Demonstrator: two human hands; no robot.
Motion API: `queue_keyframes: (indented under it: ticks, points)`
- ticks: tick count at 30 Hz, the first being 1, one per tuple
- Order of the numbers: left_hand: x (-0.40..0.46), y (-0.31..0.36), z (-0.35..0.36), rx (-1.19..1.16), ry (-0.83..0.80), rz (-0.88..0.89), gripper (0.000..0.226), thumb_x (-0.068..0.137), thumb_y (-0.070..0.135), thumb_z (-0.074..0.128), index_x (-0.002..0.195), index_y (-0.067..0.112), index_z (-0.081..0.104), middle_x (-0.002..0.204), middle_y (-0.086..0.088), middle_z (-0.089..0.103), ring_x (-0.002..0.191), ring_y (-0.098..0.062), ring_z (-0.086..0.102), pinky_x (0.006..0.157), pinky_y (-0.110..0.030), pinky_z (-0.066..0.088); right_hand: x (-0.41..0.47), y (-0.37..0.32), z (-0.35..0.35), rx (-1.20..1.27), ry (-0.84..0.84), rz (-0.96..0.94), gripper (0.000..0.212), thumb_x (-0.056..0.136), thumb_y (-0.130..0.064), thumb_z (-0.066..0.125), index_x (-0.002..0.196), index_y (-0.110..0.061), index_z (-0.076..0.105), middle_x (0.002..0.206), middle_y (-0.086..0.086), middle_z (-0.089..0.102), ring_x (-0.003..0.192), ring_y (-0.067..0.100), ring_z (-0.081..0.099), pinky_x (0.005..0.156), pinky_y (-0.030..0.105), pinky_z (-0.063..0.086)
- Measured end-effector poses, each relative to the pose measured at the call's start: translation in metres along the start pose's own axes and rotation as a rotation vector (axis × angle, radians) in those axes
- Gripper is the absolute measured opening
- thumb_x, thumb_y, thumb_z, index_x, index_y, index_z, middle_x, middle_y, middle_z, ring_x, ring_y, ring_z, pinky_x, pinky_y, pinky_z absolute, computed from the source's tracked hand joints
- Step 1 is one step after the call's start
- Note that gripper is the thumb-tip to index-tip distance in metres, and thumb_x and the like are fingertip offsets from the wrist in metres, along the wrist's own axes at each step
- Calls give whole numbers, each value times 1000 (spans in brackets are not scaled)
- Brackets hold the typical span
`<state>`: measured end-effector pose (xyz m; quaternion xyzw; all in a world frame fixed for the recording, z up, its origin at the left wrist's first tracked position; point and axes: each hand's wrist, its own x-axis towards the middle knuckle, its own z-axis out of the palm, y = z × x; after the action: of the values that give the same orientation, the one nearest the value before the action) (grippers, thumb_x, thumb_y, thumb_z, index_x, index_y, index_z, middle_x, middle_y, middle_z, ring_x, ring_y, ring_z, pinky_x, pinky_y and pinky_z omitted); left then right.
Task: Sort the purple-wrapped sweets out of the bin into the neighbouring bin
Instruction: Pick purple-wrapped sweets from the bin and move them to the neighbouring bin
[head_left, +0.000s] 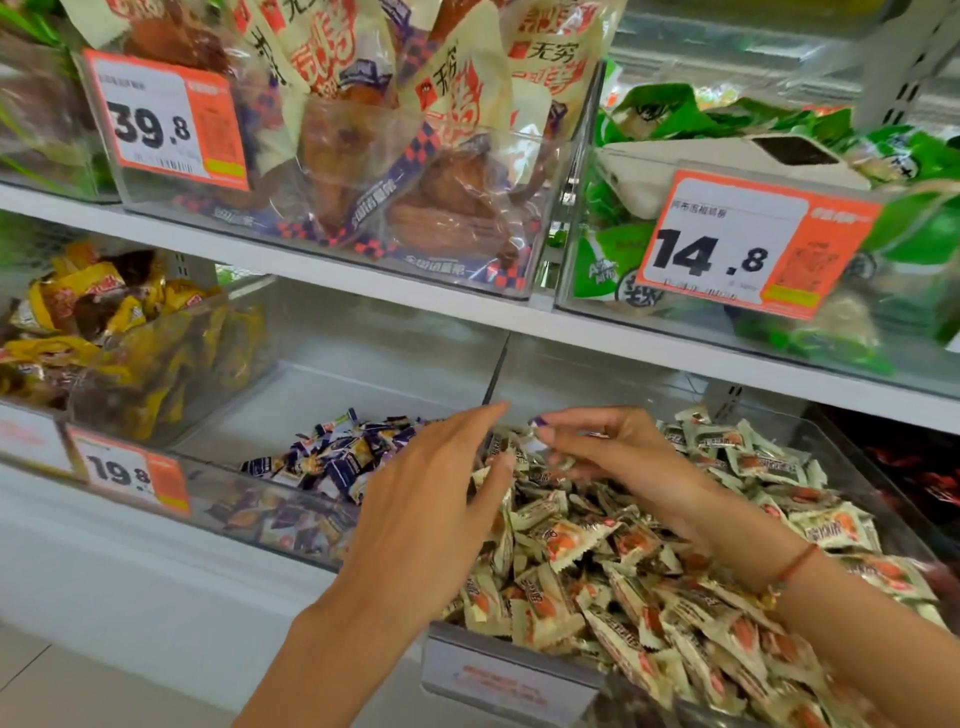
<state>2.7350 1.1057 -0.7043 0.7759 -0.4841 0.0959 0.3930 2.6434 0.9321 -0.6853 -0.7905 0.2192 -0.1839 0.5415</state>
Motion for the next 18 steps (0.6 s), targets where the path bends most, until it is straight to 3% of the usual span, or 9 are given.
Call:
queue_keyframes:
  ticks: [3,7,10,13,15,18]
  points:
    - [1,4,6,-46,35,18,45,93,49,41,136,38,46,118,15,63,102,-3,59,80,-23,49,-20,-17,9,206,-140,-9,30,72,-27,71,100,-17,74,89,-1,74,81,7,68,73,18,53]
    - [5,0,2,-107,208,-21,31,87,40,59,115,31,67,97,19,67,84,0,60,69,-14,46,-8,-16,8,222,-103,-21,23,86,-21,64,108,-19,69,94,3,74,86,13,70,74,20,55]
    - [8,-8,-3,-121,261,-89,24,85,39,61,107,33,68,89,24,61,80,-1,60,66,-14,43,25,13,2,-350,-100,-47,17,95,-9,55,106,-14,66,101,0,70,90,13,64,85,27,53]
    - [9,-18,-7,-100,263,-133,21,86,42,60,106,38,67,90,23,64,81,-1,61,65,-18,45,53,49,7,-889,-395,22,27,101,-13,45,125,-10,56,127,10,57,109,23,55,93,32,44]
    - [9,-21,-9,-95,260,-161,21,85,43,61,106,39,66,91,21,66,81,0,61,63,-16,44,61,59,10,-983,-462,46,32,102,-22,42,131,-10,49,132,15,53,115,29,53,94,36,43]
    - [8,-22,-11,-94,262,-192,21,85,43,62,106,40,66,92,21,67,80,1,60,62,-14,41,60,51,9,-976,-384,5,30,98,-30,53,123,-14,58,121,6,61,110,25,57,94,33,46]
